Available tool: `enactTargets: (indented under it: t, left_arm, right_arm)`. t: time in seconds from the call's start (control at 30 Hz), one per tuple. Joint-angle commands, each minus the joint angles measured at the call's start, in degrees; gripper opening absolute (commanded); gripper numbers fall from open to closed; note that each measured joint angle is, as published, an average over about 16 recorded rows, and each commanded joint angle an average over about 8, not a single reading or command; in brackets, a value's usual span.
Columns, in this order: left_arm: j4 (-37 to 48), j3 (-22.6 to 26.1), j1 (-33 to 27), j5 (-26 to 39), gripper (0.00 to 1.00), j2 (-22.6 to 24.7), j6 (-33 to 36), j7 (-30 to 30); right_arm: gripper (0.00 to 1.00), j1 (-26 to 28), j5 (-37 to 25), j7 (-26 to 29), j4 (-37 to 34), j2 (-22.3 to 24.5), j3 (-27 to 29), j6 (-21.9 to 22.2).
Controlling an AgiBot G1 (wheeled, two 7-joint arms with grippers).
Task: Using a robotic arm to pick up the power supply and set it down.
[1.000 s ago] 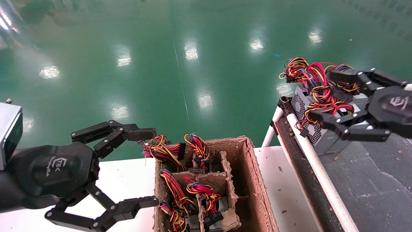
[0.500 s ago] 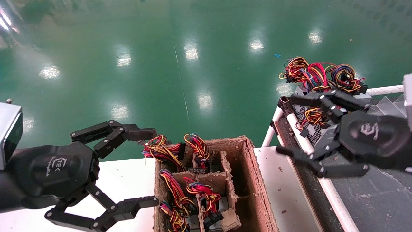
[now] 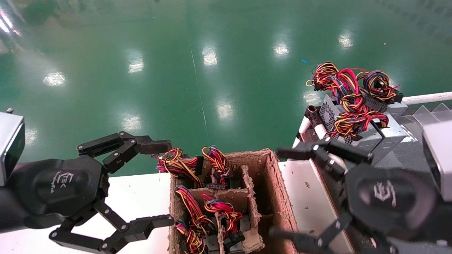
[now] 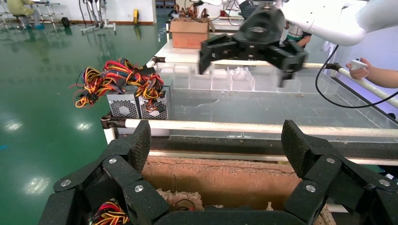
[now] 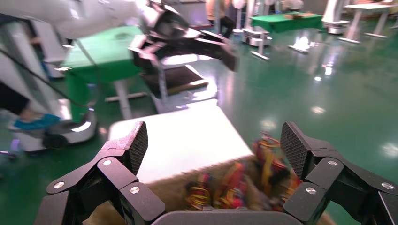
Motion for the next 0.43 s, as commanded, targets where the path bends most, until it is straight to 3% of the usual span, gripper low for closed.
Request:
enactTargets:
  t: [0.03,0.43]
  left_arm:
    - [0.0,0.0,0.0,0.0,1.0,0.0,0.0,0.0]
    - [0.0,0.0,0.0,0.0,1.0,0.0,0.0,0.0]
  right_arm:
    - [1.0,-0.7,0.9,0.6,1.3,-0.1,-0.2,-0.3]
    - [1.0,-0.8,1.1,0.7,1.4,-0.2,-0.3,-0.3]
